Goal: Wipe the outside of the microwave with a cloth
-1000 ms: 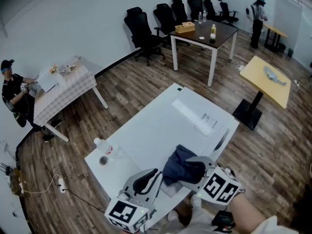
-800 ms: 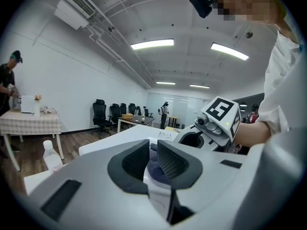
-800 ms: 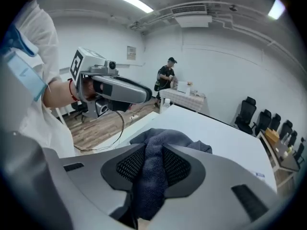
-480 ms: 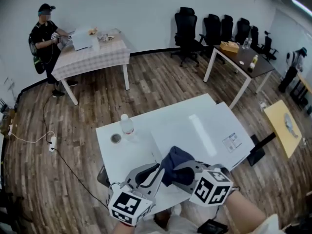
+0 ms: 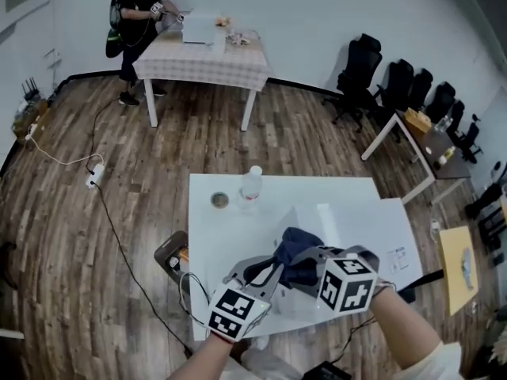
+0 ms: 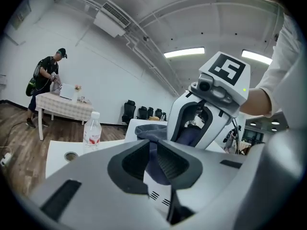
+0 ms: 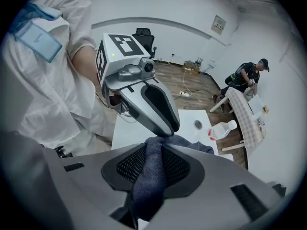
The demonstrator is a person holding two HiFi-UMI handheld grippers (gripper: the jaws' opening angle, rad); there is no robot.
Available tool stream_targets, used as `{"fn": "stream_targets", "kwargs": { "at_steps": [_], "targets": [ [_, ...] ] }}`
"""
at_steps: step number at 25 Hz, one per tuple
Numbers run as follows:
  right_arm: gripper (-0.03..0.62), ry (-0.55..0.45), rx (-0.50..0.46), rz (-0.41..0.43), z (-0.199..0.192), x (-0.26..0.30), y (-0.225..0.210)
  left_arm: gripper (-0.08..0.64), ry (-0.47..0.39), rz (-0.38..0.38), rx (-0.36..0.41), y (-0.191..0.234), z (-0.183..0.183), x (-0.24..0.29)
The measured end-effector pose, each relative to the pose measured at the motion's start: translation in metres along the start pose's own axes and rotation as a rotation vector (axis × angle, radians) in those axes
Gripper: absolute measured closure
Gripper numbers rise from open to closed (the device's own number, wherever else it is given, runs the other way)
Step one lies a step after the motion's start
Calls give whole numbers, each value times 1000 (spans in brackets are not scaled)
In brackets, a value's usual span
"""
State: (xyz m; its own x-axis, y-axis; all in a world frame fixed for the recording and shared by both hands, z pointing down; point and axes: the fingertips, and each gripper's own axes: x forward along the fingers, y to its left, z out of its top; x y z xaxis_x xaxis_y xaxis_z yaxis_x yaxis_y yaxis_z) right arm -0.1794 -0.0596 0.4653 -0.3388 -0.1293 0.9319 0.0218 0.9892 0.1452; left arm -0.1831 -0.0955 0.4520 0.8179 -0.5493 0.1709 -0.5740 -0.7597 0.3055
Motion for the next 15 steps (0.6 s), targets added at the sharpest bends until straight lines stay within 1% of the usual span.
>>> {"fn": "stream_targets", "kwargs": {
  "at_steps": [3, 4, 6, 8, 11, 15],
  "targets": [
    [471, -24, 0, 31, 0, 4, 3, 509, -15, -43, -9, -4, -3, -1],
    [471, -37, 2, 36, 0, 4, 2, 509, -26, -71, -7, -6, -3, -3],
    [469, -74, 28, 40, 1, 2, 2, 509, -75, -140, -12, -13, 1, -7],
    [453, -130, 91, 39, -1, -4, 2, 509, -111, -185, -17, -19, 3, -8],
    [401, -221, 176, 49, -8, -18, -2, 492, -98, -224, -11, -25, 0, -2],
    [391, -374, 324, 55, -19, -39, -10, 446, -105, -311, -32, -38, 0, 5]
  ]
}}
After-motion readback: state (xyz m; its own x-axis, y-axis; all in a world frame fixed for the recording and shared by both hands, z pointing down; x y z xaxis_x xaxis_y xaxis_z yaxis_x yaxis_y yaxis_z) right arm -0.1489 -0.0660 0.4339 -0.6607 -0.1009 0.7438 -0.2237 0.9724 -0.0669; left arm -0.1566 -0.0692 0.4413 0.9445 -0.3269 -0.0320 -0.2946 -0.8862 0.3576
